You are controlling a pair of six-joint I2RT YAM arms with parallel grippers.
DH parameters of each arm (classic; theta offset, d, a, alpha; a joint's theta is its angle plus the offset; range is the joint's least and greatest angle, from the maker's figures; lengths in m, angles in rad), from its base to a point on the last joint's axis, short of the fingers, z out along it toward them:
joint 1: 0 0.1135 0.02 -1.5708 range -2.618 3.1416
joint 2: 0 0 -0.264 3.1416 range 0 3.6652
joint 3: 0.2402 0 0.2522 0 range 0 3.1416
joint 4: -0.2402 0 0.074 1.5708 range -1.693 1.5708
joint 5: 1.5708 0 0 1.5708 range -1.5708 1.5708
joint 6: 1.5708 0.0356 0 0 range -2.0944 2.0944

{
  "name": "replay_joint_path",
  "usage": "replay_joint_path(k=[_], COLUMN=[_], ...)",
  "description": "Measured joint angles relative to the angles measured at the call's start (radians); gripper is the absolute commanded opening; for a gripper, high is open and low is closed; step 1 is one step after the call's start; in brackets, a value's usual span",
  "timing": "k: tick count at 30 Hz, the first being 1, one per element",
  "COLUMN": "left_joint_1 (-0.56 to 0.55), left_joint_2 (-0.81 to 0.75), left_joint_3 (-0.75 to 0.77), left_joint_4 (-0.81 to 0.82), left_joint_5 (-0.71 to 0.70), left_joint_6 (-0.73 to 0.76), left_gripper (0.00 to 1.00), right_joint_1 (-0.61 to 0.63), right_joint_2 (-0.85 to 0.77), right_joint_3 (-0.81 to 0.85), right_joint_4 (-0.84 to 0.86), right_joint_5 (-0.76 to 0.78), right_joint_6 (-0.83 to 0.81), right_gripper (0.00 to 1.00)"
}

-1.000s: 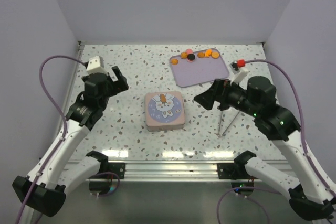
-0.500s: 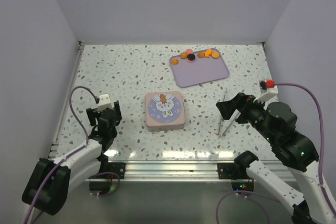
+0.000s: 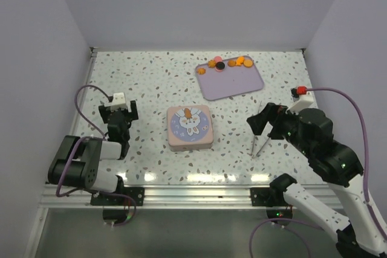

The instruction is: Pack the cookies

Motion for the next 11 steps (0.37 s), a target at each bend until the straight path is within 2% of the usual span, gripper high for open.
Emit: replay_joint_path(k=[3, 11], left_joint_1=[0.013, 0.019], left_joint_2=[0.075, 0.113], left_joint_3=[-0.045, -0.085], left_joint_4=[0.179, 0.277], left_joint_5=[0.078, 0.132], left_joint_6=[0.008, 0.008], left_gripper=[1.00, 1.00], right_joint_1=[0.000, 0.000], right_joint_2=[0.030, 0.054], right_joint_3=[0.001, 0.000], right_joint_4=[0.000, 0.018], right_joint_5=[-0.004, 0.000], right_joint_6=[0.000, 0.020], right_gripper=[0.99, 0.99])
